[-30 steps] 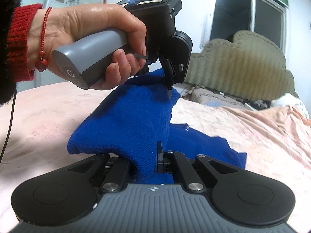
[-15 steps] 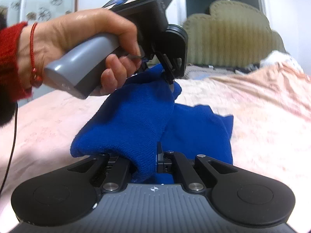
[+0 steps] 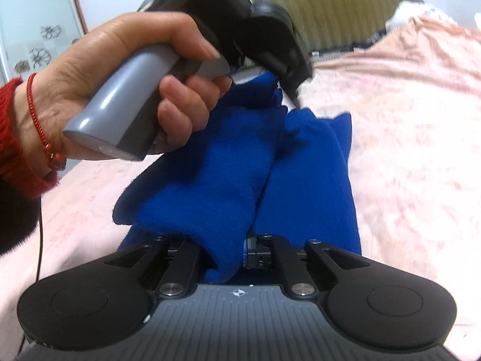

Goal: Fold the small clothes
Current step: 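Open the left gripper and withdraw while the right gripper holds the sweater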

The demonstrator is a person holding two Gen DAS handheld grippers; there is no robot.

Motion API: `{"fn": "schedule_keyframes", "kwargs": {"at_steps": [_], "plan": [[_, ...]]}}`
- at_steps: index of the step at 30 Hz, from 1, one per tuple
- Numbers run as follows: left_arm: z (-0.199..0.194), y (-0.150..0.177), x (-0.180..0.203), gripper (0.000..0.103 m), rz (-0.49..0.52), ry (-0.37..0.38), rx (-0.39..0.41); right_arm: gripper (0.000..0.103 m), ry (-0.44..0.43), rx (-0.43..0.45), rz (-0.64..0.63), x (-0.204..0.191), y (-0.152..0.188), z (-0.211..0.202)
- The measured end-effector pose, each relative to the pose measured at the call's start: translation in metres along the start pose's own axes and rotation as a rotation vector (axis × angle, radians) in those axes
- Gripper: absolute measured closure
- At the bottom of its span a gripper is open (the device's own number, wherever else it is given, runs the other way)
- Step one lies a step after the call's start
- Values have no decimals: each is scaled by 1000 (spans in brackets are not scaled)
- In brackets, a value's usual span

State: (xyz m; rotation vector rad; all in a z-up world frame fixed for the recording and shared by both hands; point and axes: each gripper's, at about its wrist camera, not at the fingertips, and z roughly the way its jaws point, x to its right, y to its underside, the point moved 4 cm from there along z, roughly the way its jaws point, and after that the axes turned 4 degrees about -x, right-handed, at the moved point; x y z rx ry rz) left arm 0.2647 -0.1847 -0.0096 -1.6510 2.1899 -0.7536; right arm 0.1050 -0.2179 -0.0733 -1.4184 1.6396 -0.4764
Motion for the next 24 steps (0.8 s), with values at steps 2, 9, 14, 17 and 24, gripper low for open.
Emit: {"fn": "schedule_keyframes", "kwargs": {"at_steps": [2, 9, 14, 17, 24], "plan": [[-8, -4, 1, 28, -25, 42, 55, 83, -21, -3, 28, 5, 0, 2], [-41, -19, -14, 27, -142, 164, 174, 79, -139, -20, 185, 28, 1, 6], [-60, -12, -51, 24, -192, 69, 201, 79, -276, -18, 409, 59, 5, 4], [-64, 6, -67, 24, -163, -18, 195, 80, -312, -10, 467, 66, 8, 3], [-70, 63, -71, 24, -53, -119, 186, 76, -305, -30, 482, 63, 11, -3]]}}
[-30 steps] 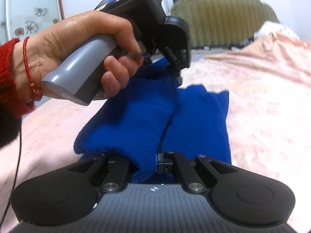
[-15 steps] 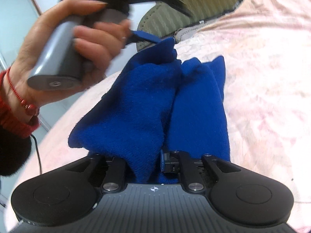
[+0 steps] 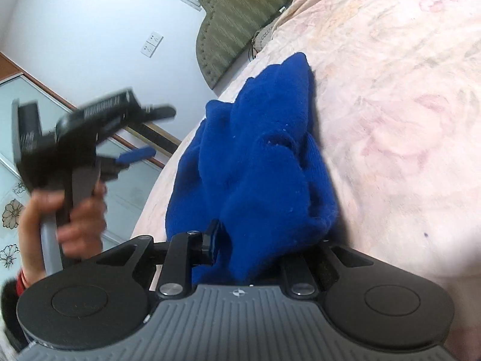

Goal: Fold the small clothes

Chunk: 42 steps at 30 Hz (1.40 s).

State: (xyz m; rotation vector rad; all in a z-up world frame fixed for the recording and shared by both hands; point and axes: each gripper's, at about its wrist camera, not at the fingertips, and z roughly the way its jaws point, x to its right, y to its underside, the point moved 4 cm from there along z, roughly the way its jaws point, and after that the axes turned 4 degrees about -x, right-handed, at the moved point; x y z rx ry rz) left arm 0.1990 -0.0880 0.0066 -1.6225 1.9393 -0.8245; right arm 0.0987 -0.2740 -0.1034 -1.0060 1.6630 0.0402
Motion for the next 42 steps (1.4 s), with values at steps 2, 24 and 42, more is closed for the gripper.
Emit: {"fn": "schedule_keyframes", "kwargs": {"at_steps": [2, 24, 42], "plan": [[-6, 16, 1, 24, 41, -20, 4, 71, -4, -5, 16, 1, 0, -5], [-72, 152, 11, 18, 441, 34, 77, 70, -28, 6, 202, 11, -25, -18], [-64, 145, 51, 16, 552, -56, 202, 87, -284, -2, 394, -23, -45, -3]]}}
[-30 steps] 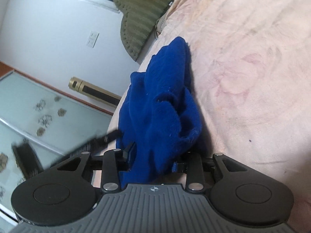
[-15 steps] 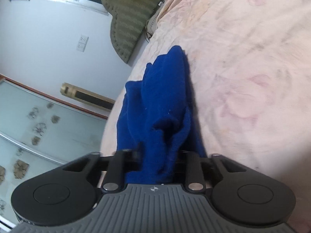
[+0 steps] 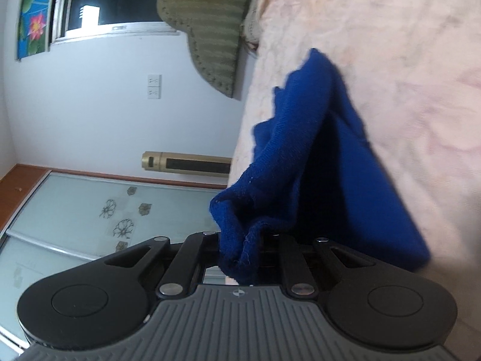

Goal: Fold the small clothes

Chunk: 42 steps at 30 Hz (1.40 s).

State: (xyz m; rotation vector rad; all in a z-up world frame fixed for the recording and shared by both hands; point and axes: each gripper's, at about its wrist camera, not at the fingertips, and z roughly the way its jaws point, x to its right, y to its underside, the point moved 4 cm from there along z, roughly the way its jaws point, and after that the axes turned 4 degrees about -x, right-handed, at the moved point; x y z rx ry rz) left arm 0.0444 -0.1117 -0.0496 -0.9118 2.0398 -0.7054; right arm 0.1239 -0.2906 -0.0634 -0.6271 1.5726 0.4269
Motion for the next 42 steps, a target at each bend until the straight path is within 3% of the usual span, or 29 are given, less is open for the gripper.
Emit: {"fn": "schedule_keyframes", "kwargs": {"at_steps": [5, 8, 11, 15, 19, 20, 30, 31, 33, 38, 40, 42], "plan": [[20, 3, -37, 16, -197, -103, -83, 87, 22, 23, -60, -8, -3, -10], [20, 16, -67, 15, -332, -113, -97, 87, 152, 40, -149, 0, 0, -18], [25, 32, -79, 15, -397, -99, -146, 88, 236, -5, -149, 23, 10, -15], [32, 48, -81, 15, -404, -104, -183, 88, 295, -37, -134, 43, 20, -15], [27, 52, -86, 15, -432, -90, -182, 56, 254, 3, -132, 36, 6, -24], [27, 53, -86, 15, -437, -88, -184, 53, 249, 10, -147, 35, 2, -24], [23, 54, -77, 16, -389, -118, -182, 56, 256, -53, -248, 22, -54, 32], [23, 55, -76, 15, -388, -121, -180, 61, 253, -58, -261, 20, -60, 39], [23, 55, -76, 15, -392, -131, -177, 82, 293, -74, -283, 17, -71, 50], [25, 53, -72, 15, -383, -140, -174, 83, 362, -64, -612, -28, -68, 64], [25, 51, -70, 15, -368, -144, -175, 82, 371, -72, -600, -26, -77, 69], [24, 51, -69, 16, -361, -148, -175, 75, 449, -122, -510, -9, -84, 74]]}}
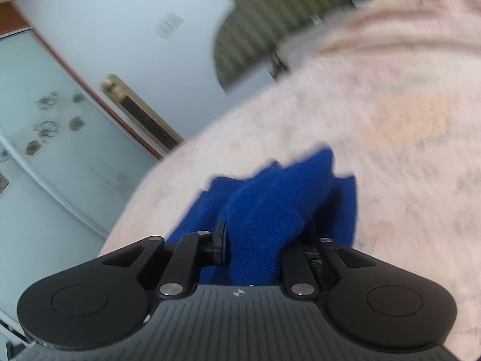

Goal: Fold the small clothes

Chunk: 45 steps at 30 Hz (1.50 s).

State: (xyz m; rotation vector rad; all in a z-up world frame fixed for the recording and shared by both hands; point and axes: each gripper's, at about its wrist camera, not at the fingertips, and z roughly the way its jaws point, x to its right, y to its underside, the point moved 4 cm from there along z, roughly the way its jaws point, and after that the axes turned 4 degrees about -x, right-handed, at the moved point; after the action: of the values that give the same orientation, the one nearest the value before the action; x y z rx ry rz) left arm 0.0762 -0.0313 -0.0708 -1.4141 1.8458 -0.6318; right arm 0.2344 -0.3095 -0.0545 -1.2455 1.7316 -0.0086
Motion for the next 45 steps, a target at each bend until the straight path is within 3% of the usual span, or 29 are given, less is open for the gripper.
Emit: {"fn": "schedule_keyframes", "kwargs": {"at_steps": [1, 7, 10, 12, 16, 19, 22, 23, 27, 32, 37, 38, 39, 40, 43, 45], "plan": [[-1, 1, -1, 15, -2, 4, 0, 68, 32, -11, 15, 4, 3, 1], [-5, 2, -12, 16, -58, 73, -40, 50, 26, 61, 14, 0, 45, -51], [-12, 3, -15, 16, -70, 97, -45, 47, 72, 53, -28, -5, 72, -68], [-19, 4, -13, 16, -57, 102, -38, 48, 171, 17, -94, -2, 87, -63], [-37, 3, -16, 16, -48, 119, -23, 47, 259, 56, -151, -15, 97, -73], [-49, -5, -27, 16, -107, 169, 5, 47, 203, 63, -169, -23, 100, -76], [-46, -19, -33, 16, -170, 219, 9, 49, 202, 23, -100, -11, 104, -66], [-42, -23, -32, 16, -187, 241, 5, 49, 165, 33, -73, -8, 104, -67], [-10, -33, -23, 16, -236, 424, -63, 46, 9, -9, -1, -1, 96, -58], [48, -36, -26, 15, -382, 548, -181, 50, -107, -12, 57, 15, 75, -39], [72, -47, -28, 12, -506, 679, -170, 53, -138, -9, 38, 10, 64, -22], [73, -49, -26, 12, -501, 685, -167, 62, -129, -15, 25, 7, 63, -17], [73, -51, -21, 15, -485, 686, -164, 62, -119, -22, 18, 5, 63, -12], [73, -51, -19, 35, -472, 679, -164, 73, -122, -26, 22, 4, 64, -9], [70, -47, -17, 74, -436, 616, -160, 81, -144, -17, 75, 11, 65, -9], [70, -43, -24, 85, -497, 656, -165, 82, -163, -15, 117, 13, 66, -10]]}}
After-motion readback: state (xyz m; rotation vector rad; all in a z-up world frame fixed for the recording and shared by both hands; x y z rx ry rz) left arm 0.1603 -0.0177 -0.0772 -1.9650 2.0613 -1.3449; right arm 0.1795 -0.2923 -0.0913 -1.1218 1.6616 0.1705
